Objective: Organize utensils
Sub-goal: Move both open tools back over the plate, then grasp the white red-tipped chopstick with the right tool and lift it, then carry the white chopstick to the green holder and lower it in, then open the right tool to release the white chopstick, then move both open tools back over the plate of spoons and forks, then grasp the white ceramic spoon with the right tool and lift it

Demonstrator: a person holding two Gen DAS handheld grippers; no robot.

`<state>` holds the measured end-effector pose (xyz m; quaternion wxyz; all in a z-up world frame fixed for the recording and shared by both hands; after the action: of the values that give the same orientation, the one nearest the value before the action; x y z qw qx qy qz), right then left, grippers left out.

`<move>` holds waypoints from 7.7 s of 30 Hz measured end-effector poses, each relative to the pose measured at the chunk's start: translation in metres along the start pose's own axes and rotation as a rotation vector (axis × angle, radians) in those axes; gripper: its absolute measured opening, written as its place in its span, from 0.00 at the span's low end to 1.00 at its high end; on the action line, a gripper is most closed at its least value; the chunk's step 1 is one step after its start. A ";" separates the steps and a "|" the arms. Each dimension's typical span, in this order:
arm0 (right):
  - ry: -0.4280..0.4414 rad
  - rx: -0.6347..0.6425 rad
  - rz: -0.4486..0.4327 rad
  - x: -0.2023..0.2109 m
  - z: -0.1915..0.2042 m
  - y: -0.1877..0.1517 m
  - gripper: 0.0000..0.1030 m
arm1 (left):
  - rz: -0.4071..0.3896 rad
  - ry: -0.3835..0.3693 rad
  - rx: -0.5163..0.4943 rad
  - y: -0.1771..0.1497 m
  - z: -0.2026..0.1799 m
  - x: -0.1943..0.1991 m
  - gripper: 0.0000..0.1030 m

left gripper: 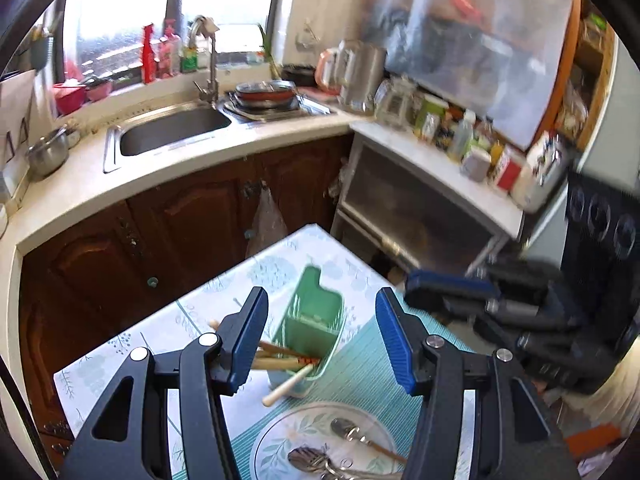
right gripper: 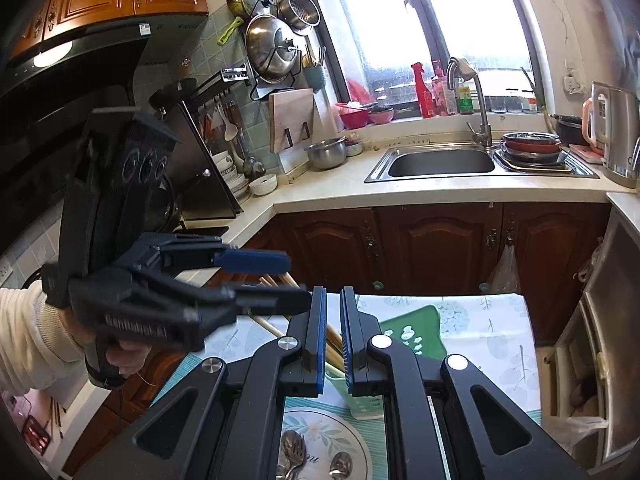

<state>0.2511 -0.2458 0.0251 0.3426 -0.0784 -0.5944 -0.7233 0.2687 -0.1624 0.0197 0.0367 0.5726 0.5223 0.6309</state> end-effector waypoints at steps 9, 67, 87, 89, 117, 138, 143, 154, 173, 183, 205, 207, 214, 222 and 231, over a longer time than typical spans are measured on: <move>0.019 -0.016 0.034 0.024 0.016 -0.019 0.07 | -0.109 0.022 0.109 -0.004 0.004 0.078 0.59; -0.047 0.193 0.667 -0.123 0.204 -0.244 0.05 | 0.434 0.093 0.641 -0.334 0.072 0.046 0.51; -0.093 -0.040 -0.061 0.014 0.018 -0.006 0.05 | 0.190 0.197 0.551 -0.152 0.023 0.025 0.51; -0.060 -0.046 -0.089 0.013 -0.006 0.013 0.05 | 0.171 0.231 0.578 -0.142 0.027 0.017 0.51; -0.007 0.115 -0.077 -0.182 -0.078 -0.044 0.07 | 0.083 0.354 0.797 -0.125 0.061 -0.050 0.51; 0.094 -0.245 0.076 -0.175 -0.136 -0.117 0.30 | 0.096 0.343 0.852 -0.123 0.071 -0.081 0.51; 0.079 -0.273 0.087 -0.171 -0.134 -0.112 0.31 | 0.094 0.349 0.848 -0.119 0.077 -0.084 0.51; 0.037 -0.345 0.088 -0.163 -0.127 -0.111 0.32 | 0.093 0.352 0.835 -0.108 0.086 -0.093 0.50; -0.033 -0.262 0.056 -0.115 -0.099 -0.091 0.33 | 0.163 0.387 0.781 -0.145 0.076 -0.066 0.52; -0.048 -0.185 0.163 -0.056 -0.063 -0.119 0.33 | 0.221 0.370 0.818 -0.198 0.047 -0.034 0.52; -0.001 -0.125 0.542 0.011 -0.032 -0.290 0.33 | 0.488 0.001 0.804 -0.317 -0.086 -0.059 0.52; -0.006 -0.086 0.545 0.015 -0.031 -0.301 0.33 | 0.496 -0.042 0.835 -0.326 -0.096 -0.062 0.52; -0.009 0.154 0.526 0.042 -0.010 -0.334 0.33 | 0.463 -0.067 0.896 -0.340 -0.100 -0.063 0.52; -0.070 0.367 0.465 0.055 0.027 -0.358 0.33 | 0.452 -0.086 0.882 -0.338 -0.095 -0.056 0.52; -0.242 0.642 0.361 0.044 0.066 -0.382 0.33 | 0.468 -0.079 0.869 -0.355 -0.082 -0.035 0.52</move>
<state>-0.0263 -0.1804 -0.2415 0.3988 -0.1555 -0.8033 -0.4141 0.0221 -0.0752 -0.2371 -0.3281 0.6604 0.5927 0.3239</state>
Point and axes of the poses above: each gripper's, at about its wrist camera, not at the fingertips, and x roughly against the way its jaws point, z to its left, y to its top, the point moved 9 cm from there along -x, roughly the way its jaws point, and after that the axes turned 3 degrees about z, right-handed, at the moved point
